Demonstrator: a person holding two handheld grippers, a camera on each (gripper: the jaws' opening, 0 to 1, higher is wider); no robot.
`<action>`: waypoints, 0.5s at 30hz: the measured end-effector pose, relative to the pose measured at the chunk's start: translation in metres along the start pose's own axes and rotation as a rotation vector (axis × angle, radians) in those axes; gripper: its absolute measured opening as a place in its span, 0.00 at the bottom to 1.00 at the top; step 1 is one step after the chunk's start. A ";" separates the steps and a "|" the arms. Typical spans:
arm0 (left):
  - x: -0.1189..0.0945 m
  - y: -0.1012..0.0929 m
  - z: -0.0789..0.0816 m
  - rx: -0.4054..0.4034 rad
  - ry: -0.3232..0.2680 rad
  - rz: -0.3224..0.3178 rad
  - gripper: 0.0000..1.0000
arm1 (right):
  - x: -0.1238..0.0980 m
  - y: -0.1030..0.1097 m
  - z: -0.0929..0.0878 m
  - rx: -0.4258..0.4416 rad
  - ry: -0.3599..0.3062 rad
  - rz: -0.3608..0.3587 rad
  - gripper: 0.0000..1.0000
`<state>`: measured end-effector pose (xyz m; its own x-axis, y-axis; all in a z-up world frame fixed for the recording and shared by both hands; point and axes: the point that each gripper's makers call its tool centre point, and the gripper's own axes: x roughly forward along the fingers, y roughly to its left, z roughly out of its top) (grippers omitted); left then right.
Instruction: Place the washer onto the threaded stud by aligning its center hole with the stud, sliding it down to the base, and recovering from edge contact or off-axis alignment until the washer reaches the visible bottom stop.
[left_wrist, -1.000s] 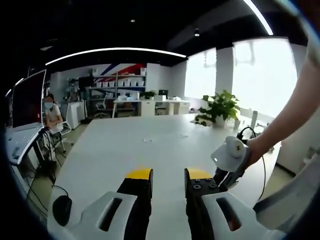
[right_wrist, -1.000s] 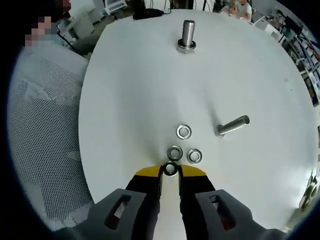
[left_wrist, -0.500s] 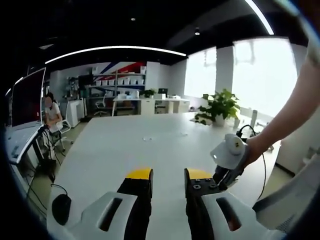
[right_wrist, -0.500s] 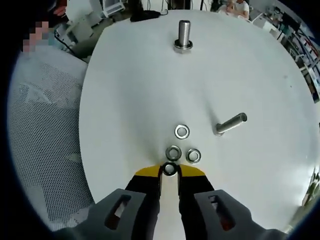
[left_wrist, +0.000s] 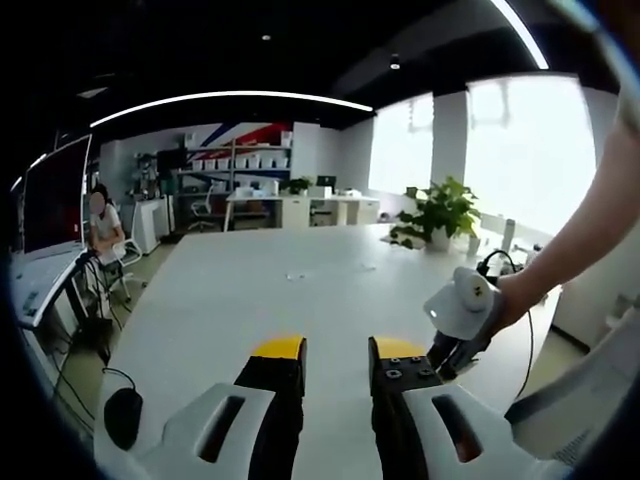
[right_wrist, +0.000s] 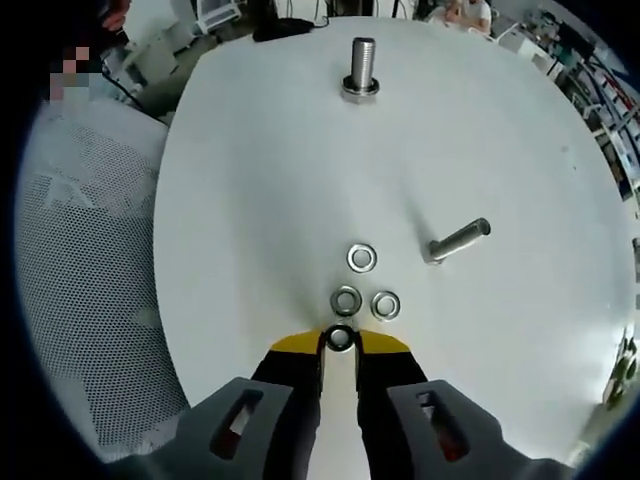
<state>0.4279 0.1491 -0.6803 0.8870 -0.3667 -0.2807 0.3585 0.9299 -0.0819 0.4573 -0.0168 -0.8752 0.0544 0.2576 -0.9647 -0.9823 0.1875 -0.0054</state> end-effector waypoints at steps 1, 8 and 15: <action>0.000 0.000 0.000 0.001 0.000 0.000 0.23 | 0.000 0.000 0.000 0.001 -0.002 -0.001 0.12; 0.000 0.000 -0.001 0.000 0.004 -0.001 0.23 | -0.009 -0.005 -0.003 0.038 -0.024 -0.012 0.12; 0.001 -0.001 -0.002 0.002 0.009 -0.002 0.23 | -0.016 -0.009 0.000 0.048 -0.047 -0.027 0.12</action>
<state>0.4275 0.1478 -0.6819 0.8836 -0.3683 -0.2890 0.3610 0.9291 -0.0805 0.4649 -0.0226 -0.8598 0.0903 0.2958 -0.9510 -0.9706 0.2401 -0.0175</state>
